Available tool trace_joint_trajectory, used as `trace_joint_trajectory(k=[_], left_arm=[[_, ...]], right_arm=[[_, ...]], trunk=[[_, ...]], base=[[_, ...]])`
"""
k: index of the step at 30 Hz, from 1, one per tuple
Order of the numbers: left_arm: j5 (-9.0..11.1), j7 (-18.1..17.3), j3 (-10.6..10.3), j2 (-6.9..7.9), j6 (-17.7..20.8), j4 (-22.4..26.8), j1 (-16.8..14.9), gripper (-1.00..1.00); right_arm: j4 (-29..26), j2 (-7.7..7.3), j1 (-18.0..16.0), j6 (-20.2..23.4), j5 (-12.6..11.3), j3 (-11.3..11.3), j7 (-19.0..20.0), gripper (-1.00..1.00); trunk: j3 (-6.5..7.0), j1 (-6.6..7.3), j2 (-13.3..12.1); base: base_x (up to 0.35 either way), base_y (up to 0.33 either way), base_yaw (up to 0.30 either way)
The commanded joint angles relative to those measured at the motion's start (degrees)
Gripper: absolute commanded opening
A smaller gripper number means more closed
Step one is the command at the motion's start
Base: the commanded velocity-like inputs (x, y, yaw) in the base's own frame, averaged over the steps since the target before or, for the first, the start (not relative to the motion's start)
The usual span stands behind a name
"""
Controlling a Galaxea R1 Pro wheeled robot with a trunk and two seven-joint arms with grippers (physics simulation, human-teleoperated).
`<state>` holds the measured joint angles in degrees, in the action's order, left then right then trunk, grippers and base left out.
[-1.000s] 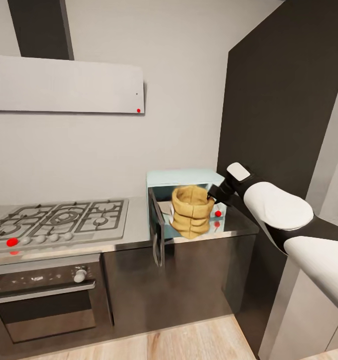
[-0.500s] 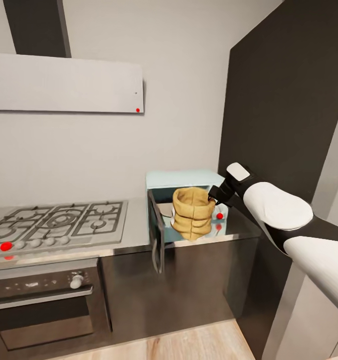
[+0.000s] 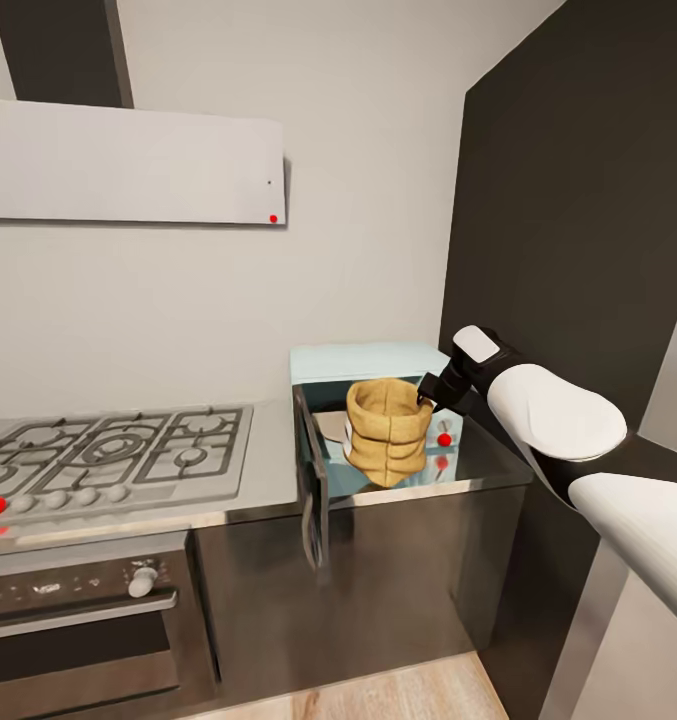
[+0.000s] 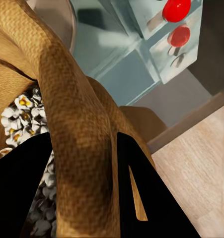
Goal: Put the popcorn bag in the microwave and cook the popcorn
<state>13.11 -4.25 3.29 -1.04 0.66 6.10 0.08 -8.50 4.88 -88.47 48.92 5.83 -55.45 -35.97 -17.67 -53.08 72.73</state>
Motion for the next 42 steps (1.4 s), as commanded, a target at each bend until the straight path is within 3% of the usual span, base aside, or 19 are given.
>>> trace_joint_trajectory(k=[1, 13, 20, 42], left_arm=[[0.3, -0.2, 0.3, -0.01, 0.1, 0.0, 0.0, 1.0], [0.3, -0.2, 0.3, -0.01, 0.1, 0.1, 0.0, 1.0], [0.3, -0.2, 0.3, -0.01, 0.1, 0.1, 0.0, 1.0], [0.3, -0.2, 0.3, 0.0, 0.1, 0.1, 0.0, 1.0]], right_arm=[[-0.3, 0.05, -0.1, -1.0, -0.2, -1.2, 0.0, -1.0], [0.5, 0.04, 0.0, -0.8, -0.1, -0.9, -0.1, -1.0], [0.7, 0.13, -0.1, 0.9, -0.2, -0.9, -3.2, -1.0], [0.7, 0.13, 0.0, 0.1, -0.2, -1.0, -3.3, -1.0]], trunk=[[-0.05, 0.0, 0.0], [-0.05, 0.0, 0.0], [-0.05, 0.0, 0.0], [-0.05, 0.0, 0.0]], base=[[0.006, 0.0, 0.0], [0.0, 0.0, 0.0], [0.0, 0.0, 0.0], [0.045, 0.0, 0.0]])
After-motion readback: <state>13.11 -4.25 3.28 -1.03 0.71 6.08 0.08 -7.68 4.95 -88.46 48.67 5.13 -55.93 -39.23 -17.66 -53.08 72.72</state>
